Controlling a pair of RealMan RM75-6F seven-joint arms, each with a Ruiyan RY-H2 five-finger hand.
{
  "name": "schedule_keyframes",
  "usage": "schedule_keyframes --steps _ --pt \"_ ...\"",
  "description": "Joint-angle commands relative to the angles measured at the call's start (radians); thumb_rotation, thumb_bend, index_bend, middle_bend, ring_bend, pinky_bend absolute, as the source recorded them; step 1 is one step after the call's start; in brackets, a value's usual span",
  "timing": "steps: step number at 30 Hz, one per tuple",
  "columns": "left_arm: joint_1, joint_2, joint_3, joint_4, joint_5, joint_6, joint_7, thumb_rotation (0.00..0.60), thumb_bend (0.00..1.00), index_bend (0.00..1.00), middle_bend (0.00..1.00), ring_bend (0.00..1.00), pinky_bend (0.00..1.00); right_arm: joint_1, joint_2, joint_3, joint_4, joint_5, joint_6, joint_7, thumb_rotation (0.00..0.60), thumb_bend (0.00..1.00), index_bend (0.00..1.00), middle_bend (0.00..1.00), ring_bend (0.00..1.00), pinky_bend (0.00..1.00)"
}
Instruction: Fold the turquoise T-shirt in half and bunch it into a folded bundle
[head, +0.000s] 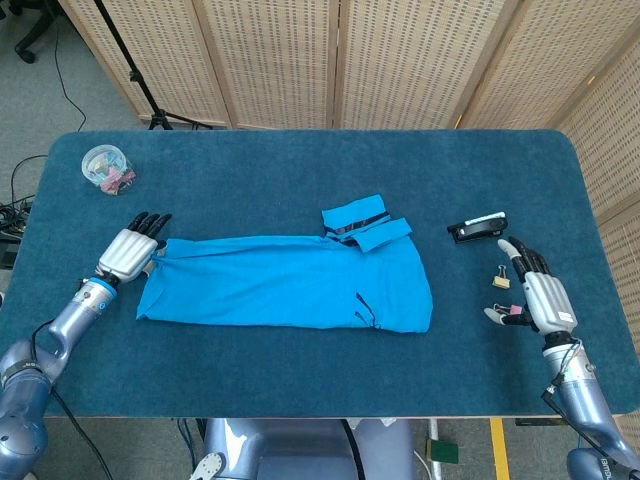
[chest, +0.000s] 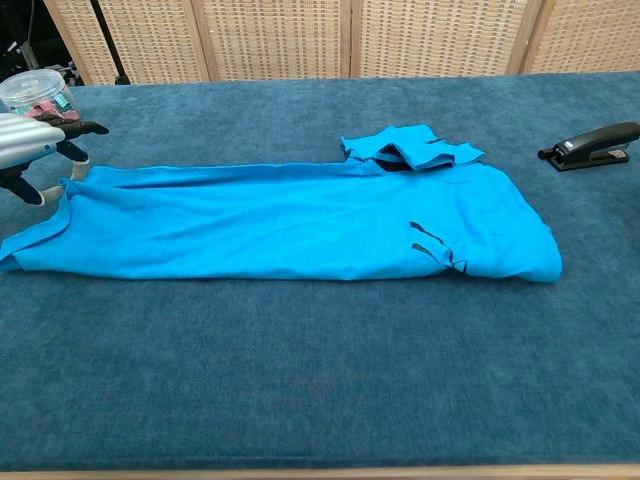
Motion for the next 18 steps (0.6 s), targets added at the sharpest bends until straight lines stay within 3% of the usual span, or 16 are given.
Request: schedule_keyframes --steps 1,18 --pt "0.004 0.009 -0.007 0.002 -0.008 -0.005 -0.004 0.600 0.49 0.73 0.00 0.00 0.00 0.000 0.000 -0.001 -0.001 -0.002 0.000 0.001 0.600 0.00 0.00 0.00 0.00 0.00" --pt "0.065 0.096 -0.049 0.025 -0.061 -0.076 -0.010 0.600 0.49 0.73 0.00 0.00 0.00 0.001 0.001 -0.008 -0.008 -0.015 0.004 -0.005 0.600 0.00 0.00 0.00 0.00 0.00"
